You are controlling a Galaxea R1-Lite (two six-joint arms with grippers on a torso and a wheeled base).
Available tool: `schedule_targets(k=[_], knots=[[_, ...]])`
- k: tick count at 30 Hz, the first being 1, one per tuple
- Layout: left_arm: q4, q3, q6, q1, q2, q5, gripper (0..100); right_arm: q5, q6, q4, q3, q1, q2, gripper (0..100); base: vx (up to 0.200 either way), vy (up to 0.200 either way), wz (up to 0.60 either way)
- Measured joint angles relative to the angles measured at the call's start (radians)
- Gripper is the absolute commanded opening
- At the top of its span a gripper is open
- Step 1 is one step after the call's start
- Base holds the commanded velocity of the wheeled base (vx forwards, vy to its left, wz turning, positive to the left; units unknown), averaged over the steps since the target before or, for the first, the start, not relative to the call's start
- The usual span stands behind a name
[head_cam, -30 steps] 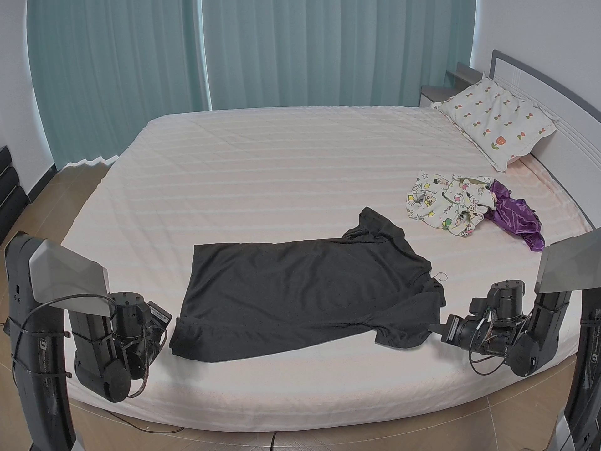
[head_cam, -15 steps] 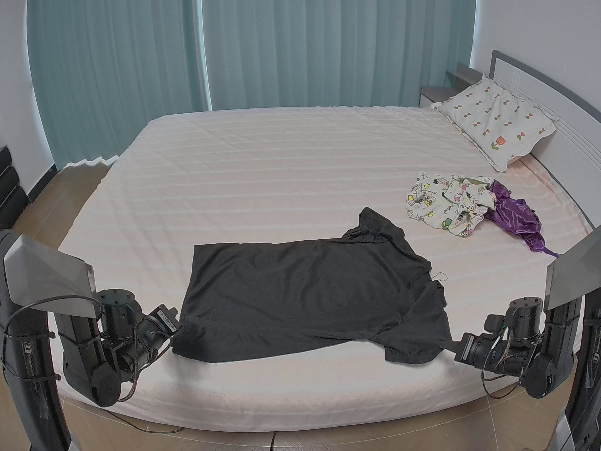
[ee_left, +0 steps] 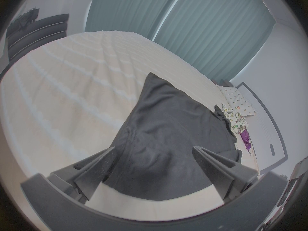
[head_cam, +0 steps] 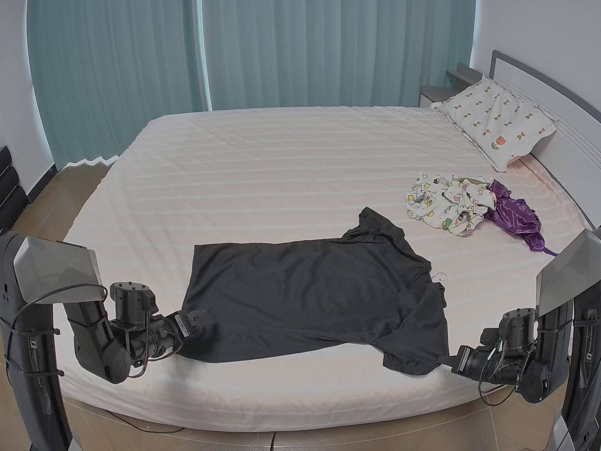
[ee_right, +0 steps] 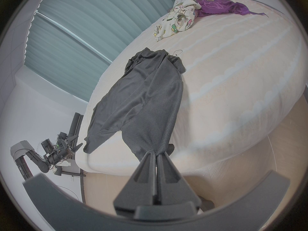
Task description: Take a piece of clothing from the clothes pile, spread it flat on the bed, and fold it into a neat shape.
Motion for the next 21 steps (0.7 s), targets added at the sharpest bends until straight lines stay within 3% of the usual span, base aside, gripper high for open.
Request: schedule_targets(k=[7, 16, 21], knots=[[0.13, -0.143, 0.033, 0.019, 0.021, -0.037, 100, -0.001, 0.002, 0.0, 0.001, 0.008, 0.004, 0, 0.0, 0.0, 0.0], [0.138, -0.19, 0.151, 0.039, 0.055, -0.032, 100, -0.001, 0.002, 0.0, 0.005, 0.013, 0.006, 0, 0.0, 0.0, 0.0], [0.131, -0.196, 0.164, 0.041, 0.086, -0.029, 100, -0.002, 0.002, 0.0, 0.006, 0.013, 0.006, 0, 0.0, 0.0, 0.0]])
